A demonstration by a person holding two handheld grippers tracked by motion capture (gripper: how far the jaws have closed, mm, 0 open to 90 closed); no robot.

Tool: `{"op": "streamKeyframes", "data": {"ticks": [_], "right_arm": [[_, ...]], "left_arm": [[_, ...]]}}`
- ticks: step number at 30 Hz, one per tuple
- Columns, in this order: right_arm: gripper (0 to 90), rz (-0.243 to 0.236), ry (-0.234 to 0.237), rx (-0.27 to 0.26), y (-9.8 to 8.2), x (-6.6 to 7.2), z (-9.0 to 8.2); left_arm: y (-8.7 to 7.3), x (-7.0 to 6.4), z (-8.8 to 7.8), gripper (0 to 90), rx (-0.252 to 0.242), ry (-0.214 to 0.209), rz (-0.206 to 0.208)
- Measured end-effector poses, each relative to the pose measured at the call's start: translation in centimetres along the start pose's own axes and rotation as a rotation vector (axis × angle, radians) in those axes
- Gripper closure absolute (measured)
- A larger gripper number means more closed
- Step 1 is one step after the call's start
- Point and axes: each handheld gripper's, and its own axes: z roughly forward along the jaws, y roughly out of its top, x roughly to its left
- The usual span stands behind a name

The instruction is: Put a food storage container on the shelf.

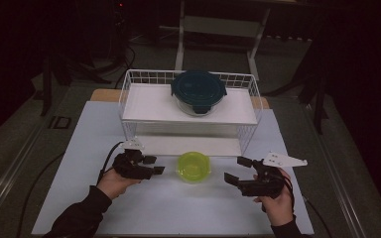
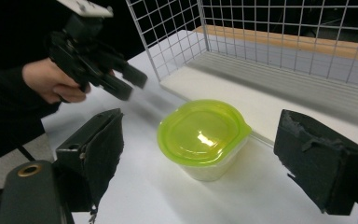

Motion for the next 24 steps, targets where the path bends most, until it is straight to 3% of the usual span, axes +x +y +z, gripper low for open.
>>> {"op": "streamKeyframes", "data": {"ticks": [2,4,5,7,10,14,18,24], "right_arm": [[15.3,-0.007,-0.006,0.006,0.0,0.0,0.1],[15.1,-0.016,-0.011,0.010,0.0,0.1,0.3],[15.1,-0.020,-0.017,0.013,0.0,0.1,0.3],[14.6,-0.025,-0.019,0.017,0.0,0.1,0.5],[13.9,-0.032,-0.031,0.027,0.0,0.1,0.7],[13.0,-0.033,-0.061,0.050,0.0,-0.1,1.2],[12.4,-0.004,-0.064,0.071,-0.1,-0.4,1.7],[10.4,0.088,-0.075,0.096,-0.2,-1.3,3.1]], "left_arm": [[0.3,-0.2,-0.2,28.5,-0.005,-0.005,-0.003],[0.5,-0.3,-0.3,17.3,-0.011,-0.044,-0.003],[0.5,-0.4,-0.3,13.6,-0.016,-0.036,-0.007],[0.7,-0.6,-0.3,11.8,-0.026,-0.046,-0.008],[1.1,-0.9,-0.1,2.3,-0.027,-0.066,-0.012],[1.7,-1.3,0.2,0.0,-0.038,-0.066,-0.020],[2.3,-1.6,0.8,0.0,-0.037,-0.056,-0.024],[2.7,-1.6,2.3,0.0,-0.033,-0.063,-0.070]]}}
